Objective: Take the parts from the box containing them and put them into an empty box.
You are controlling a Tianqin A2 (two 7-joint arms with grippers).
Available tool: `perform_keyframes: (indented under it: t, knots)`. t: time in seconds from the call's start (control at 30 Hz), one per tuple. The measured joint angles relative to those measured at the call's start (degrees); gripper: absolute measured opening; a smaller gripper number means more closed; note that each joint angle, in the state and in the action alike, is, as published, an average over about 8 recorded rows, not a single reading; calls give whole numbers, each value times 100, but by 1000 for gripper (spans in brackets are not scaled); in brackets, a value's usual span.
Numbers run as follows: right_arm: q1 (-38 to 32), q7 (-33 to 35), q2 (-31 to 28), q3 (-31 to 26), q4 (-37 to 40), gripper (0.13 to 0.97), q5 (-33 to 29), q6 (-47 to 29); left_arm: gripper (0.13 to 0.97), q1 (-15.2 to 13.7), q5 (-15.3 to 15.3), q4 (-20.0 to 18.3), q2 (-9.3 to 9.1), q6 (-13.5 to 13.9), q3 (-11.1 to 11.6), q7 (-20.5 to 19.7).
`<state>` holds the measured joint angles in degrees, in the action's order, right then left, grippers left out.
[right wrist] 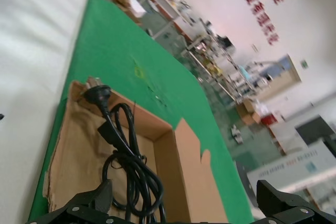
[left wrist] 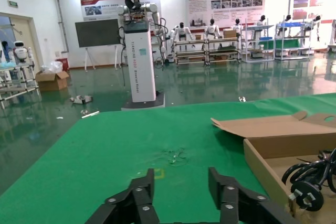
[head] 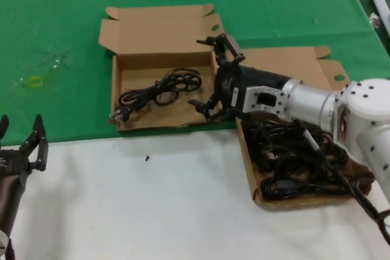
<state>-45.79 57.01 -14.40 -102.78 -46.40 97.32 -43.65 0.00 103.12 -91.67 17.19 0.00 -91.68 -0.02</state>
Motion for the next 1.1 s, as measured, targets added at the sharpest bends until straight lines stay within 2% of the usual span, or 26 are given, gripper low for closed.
perform_keyframes:
  t: [0.1, 0.37, 0.4, 0.67, 0.7, 0.97, 1.1]
  knots:
    - [212, -261, -13, 51, -210, 966, 27, 200, 300, 0, 0, 0, 0, 0, 0, 0]
    - [788, -974, -48, 190, -776, 966, 99, 748, 485, 0, 1, 0, 0, 0, 0, 2]
    - [861, -1065, -52, 208, -849, 966, 109, 818, 485, 0, 0, 0, 0, 0, 0, 2]
    - [1437, -1783, -87, 349, -1419, 966, 182, 1368, 707, 0, 0, 0, 0, 0, 0, 2]
    - [1510, -1874, -92, 366, -1491, 966, 191, 1437, 707, 0, 0, 0, 0, 0, 0, 2]
    - [2088, -2598, -127, 506, -2063, 966, 265, 1989, 864, 0, 1, 0, 0, 0, 0, 2]
    - [2373, -2951, -144, 575, -2344, 966, 301, 2260, 874, 0, 1, 0, 0, 0, 0, 1]
